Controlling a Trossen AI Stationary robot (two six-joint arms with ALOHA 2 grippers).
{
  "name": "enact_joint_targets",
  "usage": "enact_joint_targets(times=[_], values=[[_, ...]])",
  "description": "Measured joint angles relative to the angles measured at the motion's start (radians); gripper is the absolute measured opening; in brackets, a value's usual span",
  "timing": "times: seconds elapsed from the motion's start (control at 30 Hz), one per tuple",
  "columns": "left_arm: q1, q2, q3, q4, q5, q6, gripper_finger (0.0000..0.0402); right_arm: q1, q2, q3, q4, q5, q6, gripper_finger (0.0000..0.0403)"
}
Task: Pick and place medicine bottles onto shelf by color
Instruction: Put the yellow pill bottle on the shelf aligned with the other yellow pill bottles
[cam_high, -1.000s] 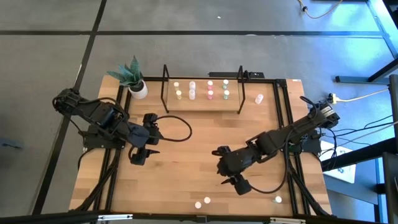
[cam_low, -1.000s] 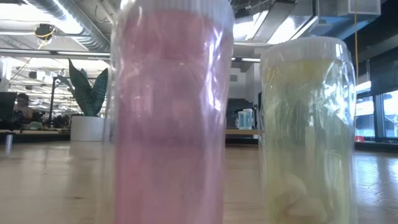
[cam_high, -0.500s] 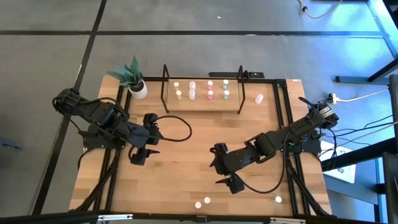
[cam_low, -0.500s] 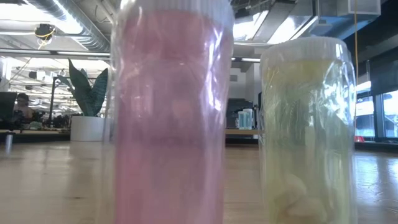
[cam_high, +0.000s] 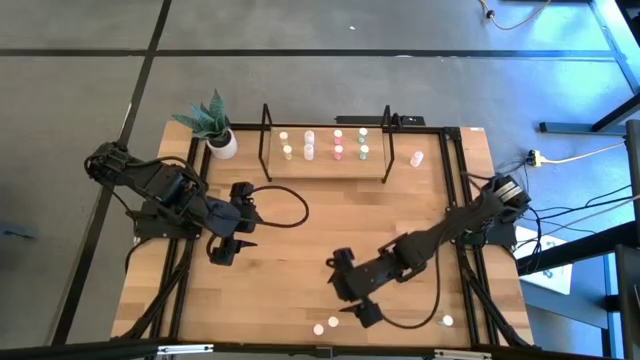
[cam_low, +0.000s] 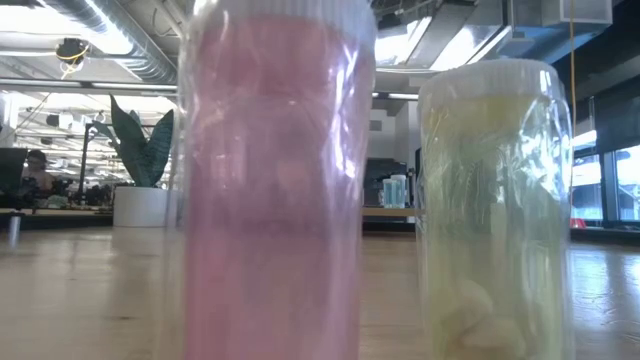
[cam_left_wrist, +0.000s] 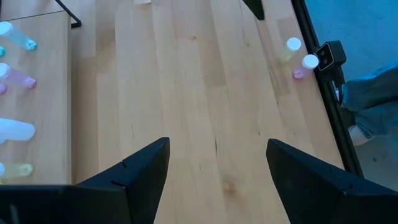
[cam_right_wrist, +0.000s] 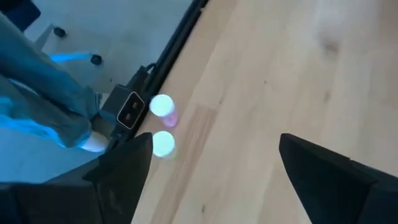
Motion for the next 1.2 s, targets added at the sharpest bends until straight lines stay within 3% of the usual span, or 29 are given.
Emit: enact_joint_targets(times=[0.4, 0.67, 1.2], values=[[0.000, 0.000, 0.000, 0.000, 0.000, 0.000, 0.0262, 0.030, 0.143, 0.001, 0.084, -0.003, -0.001, 0.0352], [0.000, 0.000, 0.000, 0.000, 0.000, 0.000, 0.0262, 0.045, 0.181, 0.000, 0.130, -0.157, -0.002, 0.0352], [0.000, 0.000, 0.000, 0.000, 0.000, 0.000, 0.0262, 0.063, 0.214, 0.001, 0.134, -0.120, -0.100, 0.0352]])
